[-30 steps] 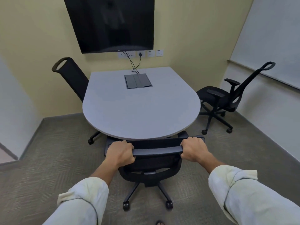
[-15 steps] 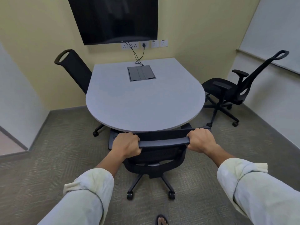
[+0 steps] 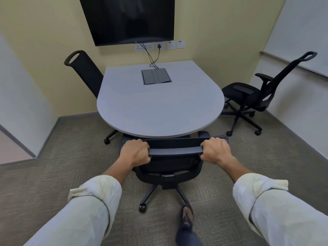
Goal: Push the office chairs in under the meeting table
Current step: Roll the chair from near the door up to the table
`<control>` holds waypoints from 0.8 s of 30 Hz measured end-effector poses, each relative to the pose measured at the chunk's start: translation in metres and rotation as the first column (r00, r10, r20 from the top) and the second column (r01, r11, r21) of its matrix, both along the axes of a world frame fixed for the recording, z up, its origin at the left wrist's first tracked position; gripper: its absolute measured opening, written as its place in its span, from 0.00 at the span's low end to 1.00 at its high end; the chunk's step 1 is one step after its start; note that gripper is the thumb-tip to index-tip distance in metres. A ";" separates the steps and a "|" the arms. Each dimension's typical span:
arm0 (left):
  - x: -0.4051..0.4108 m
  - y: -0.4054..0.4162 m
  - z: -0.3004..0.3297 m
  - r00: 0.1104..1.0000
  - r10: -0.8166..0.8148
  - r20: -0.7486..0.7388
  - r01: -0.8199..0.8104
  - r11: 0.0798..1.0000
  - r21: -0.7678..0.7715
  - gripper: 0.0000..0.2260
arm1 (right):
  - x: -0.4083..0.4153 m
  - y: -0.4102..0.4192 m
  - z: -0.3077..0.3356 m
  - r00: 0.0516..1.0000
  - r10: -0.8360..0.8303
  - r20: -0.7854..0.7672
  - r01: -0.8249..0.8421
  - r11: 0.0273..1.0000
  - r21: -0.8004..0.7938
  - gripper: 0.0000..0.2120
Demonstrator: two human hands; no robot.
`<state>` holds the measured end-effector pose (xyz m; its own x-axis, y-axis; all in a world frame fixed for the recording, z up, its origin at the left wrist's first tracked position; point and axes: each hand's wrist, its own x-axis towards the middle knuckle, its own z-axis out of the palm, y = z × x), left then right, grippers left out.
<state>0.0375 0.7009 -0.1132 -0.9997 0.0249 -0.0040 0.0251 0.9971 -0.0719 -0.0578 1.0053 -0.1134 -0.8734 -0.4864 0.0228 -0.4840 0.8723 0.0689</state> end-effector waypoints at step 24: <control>-0.055 0.050 0.002 0.993 -0.116 -0.030 0.117 0.992 0.049 0.06 | -0.047 0.052 0.010 0.996 -0.083 -0.025 0.086 0.991 0.102 0.06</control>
<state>-0.0173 0.7509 -0.1109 -0.9896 0.1409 0.0275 0.1402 0.9898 -0.0242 -0.1050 1.0572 -0.1032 -0.9114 -0.4115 -0.0049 -0.4063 0.8977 0.1703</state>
